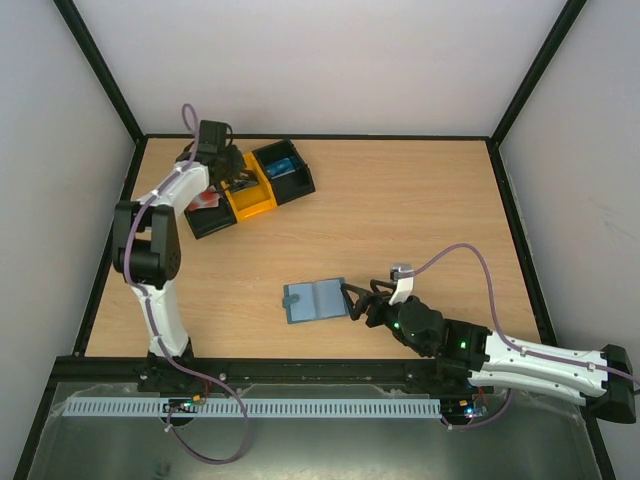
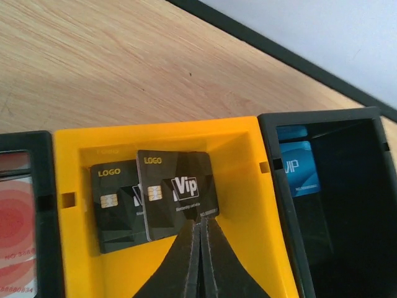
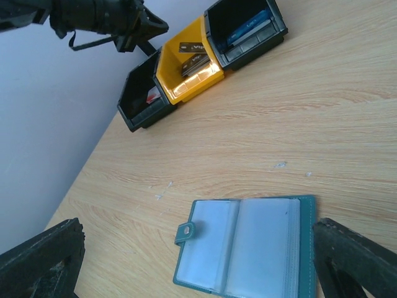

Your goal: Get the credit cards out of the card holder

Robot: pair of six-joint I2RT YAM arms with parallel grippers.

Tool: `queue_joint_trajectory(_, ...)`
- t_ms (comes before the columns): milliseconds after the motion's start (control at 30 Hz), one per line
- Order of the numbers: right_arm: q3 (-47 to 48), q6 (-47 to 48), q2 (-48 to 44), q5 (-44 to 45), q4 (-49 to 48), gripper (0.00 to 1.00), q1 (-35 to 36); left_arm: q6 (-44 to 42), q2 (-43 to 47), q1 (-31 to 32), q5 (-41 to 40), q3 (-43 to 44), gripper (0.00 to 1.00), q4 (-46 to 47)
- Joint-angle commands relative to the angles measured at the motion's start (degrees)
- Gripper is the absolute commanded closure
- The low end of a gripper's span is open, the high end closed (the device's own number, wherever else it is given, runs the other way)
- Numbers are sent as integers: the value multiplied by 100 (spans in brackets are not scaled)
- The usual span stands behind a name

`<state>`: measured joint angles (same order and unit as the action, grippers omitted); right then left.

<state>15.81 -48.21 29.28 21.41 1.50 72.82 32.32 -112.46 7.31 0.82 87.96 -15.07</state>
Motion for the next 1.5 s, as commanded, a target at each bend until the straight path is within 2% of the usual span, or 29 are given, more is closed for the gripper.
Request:
queue_joint_trajectory(0,65,114,105,95,34,2,-13,-294,-432,392,-977,712,97,-728)
queue_joint_trajectory(200,113,253,166,95,17,2,-13,-479,-1041,634,-1664,1473,97,-1357)
queue_joint_trajectory(467,78,387,118,239,69,2,-13,-603,-1542,611,-1866,1710,97,-1669)
queue_joint_trajectory(800,44,284,-46,285,179,2,-13,-639,-1357,652,-2023,1931,97,-1809)
queue_joint_trajectory(967,25,163,-105,283,280,2,-13,-593,-860,745,-1970,1498,94,-1510)
queue_joint_trajectory(1033,1,72,-85,235,276,2,-13,-575,-584,788,-1793,1300,88,-1439)
queue_joint_trajectory(1133,18,-122,-46,165,362,2,-13,-553,63,827,-1393,725,69,-1060)
queue_joint_trajectory(1333,44,-471,-254,-51,701,2,-13,-457,1476,867,-745,-657,40,-614)
queue_joint_trajectory(1367,72,-512,-297,-54,778,2,-13,-458,1717,861,-597,-889,30,-571)
queue_joint_trajectory(1467,141,-531,-387,-37,954,2,-13,-444,2480,853,-173,-1596,19,-447)
